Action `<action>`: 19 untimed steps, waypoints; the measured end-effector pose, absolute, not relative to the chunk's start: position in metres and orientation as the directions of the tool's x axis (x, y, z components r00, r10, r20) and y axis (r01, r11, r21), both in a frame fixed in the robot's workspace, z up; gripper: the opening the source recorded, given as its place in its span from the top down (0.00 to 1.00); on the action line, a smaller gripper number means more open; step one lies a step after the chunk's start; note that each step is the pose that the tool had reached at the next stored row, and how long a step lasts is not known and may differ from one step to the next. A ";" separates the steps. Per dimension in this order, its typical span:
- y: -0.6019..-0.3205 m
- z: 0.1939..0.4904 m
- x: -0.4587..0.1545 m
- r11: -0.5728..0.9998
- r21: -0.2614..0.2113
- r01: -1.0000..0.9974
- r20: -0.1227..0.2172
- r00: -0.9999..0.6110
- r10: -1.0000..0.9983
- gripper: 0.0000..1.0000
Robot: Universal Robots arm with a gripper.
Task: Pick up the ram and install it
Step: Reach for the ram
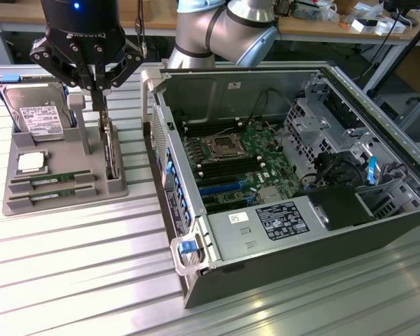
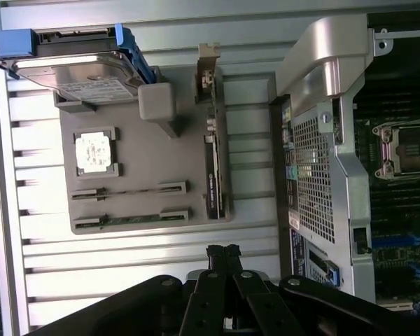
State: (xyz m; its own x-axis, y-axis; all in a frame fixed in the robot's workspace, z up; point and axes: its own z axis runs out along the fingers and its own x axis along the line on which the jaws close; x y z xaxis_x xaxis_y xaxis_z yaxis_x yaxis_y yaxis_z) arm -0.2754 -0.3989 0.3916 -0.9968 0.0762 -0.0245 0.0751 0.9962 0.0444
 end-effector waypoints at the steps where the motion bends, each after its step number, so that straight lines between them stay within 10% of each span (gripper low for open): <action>1: -0.399 0.392 -0.276 0.996 0.044 0.075 -0.024 -0.997 0.076 0.90; 19: -0.399 0.391 -0.298 0.996 0.044 0.075 -0.024 -0.997 0.076 0.90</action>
